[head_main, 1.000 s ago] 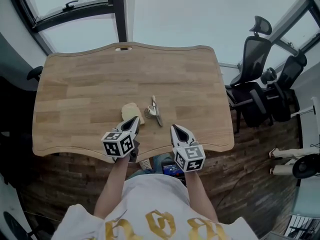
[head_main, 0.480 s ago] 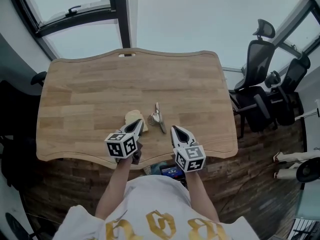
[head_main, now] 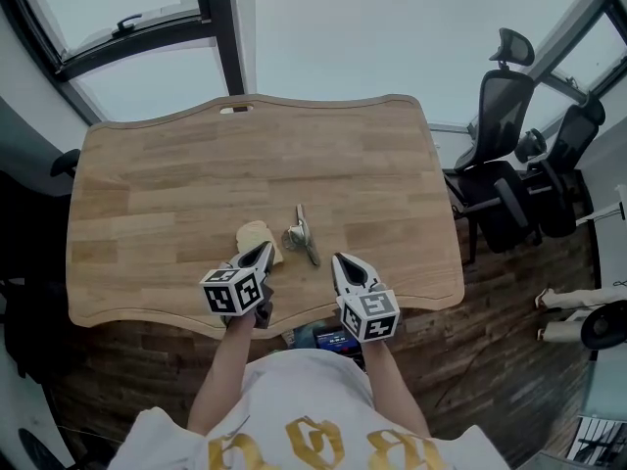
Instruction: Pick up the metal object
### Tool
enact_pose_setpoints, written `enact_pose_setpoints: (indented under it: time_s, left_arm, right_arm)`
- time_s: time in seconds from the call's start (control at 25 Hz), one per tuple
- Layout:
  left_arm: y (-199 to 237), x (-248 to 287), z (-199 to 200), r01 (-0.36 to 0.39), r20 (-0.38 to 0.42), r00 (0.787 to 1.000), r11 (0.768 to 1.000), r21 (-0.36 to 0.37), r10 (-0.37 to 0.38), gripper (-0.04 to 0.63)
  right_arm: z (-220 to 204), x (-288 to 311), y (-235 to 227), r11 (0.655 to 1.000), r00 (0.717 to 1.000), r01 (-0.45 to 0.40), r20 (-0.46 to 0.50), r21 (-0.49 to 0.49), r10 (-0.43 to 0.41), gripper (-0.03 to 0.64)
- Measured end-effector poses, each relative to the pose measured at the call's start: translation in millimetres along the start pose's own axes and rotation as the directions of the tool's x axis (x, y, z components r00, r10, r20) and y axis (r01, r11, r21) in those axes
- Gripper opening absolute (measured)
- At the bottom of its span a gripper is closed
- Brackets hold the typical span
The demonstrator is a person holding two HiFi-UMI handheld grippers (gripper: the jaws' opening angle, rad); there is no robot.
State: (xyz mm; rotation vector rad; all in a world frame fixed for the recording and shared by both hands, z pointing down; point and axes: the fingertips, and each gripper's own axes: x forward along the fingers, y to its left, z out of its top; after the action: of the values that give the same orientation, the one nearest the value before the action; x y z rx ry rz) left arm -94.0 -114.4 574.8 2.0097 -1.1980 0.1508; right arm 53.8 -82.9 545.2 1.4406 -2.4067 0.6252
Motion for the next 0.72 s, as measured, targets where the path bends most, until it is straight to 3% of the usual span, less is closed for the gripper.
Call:
enact_pose_setpoints:
  time_s: [0.4, 0.72]
  left_arm:
    - [16, 19, -8, -0.039, -0.036, 0.999, 0.998, -0.052, 0.037, 0.020]
    - [15, 36, -23, 0.005, -0.086, 0.996, 0.995, -0.100, -0.014, 0.020]
  right_arm:
    - [-10, 19, -13, 1.000, 0.999, 0.002, -0.047, 0.030, 0.000, 0.011]
    - [-20, 40, -20, 1.000, 0.995, -0.014, -0.099, 0.015, 0.015, 0.011]
